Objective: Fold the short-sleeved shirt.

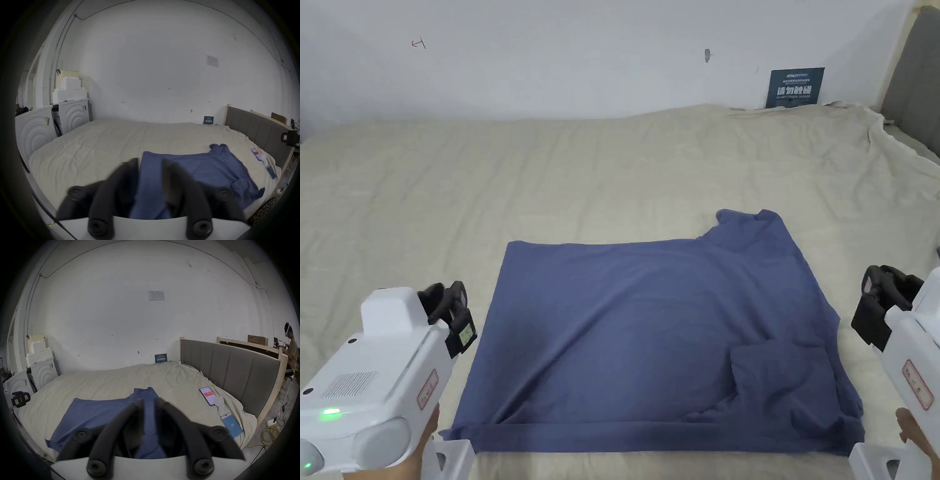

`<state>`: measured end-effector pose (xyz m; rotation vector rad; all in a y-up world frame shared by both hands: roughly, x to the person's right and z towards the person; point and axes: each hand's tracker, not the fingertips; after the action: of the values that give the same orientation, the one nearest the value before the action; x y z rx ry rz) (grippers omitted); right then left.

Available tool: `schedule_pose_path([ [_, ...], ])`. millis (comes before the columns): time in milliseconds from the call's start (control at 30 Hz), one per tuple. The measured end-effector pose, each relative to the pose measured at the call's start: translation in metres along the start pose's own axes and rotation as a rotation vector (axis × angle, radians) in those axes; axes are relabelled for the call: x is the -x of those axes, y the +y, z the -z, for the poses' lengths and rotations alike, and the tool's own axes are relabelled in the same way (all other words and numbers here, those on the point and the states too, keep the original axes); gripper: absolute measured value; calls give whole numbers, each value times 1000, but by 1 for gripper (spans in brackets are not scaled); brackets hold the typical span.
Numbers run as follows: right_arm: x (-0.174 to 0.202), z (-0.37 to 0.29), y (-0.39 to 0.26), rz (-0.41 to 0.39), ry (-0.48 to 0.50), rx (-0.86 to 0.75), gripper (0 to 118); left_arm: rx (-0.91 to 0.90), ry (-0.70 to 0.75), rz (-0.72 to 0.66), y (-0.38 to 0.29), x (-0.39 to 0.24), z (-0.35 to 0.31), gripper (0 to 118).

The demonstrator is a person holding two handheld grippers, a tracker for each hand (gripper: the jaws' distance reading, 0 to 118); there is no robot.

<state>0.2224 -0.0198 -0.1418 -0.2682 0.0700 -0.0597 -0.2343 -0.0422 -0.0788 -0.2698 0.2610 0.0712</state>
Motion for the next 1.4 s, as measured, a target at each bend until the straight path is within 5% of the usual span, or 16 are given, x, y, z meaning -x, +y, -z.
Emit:
schedule_pose_path([
  [33,0,1,-2,-15,-6,-5,0,16,-2,1,-2,-2,2,0],
  [500,-5,3,-5,6,33,28,0,379,0,4,-30,15,24,4],
  [567,-8,5,-9,11,30,41,0,467,26,-3,-42,22,33,18],
  [733,-11,5,-18,28,22,73,0,599,40,-36,-74,39,46,101],
  [1033,-15,10,-30,32,10,118,0,751,97,-13,-131,58,66,105],
  [1100,-15,11,-31,34,8,127,0,756,100,-10,-137,56,68,98],
  [1133,-16,11,-32,35,6,132,0,763,98,-6,-139,56,70,83],
  [1167,-16,11,-32,37,5,136,0,768,94,0,-141,55,72,63],
  [1200,-17,12,-33,39,5,139,0,772,82,2,-143,54,73,26],
  [1233,-19,12,-34,40,5,142,0,784,50,-6,-143,54,73,12],
  [1400,-27,16,-40,44,-6,172,0,763,33,-74,-136,56,73,1],
])
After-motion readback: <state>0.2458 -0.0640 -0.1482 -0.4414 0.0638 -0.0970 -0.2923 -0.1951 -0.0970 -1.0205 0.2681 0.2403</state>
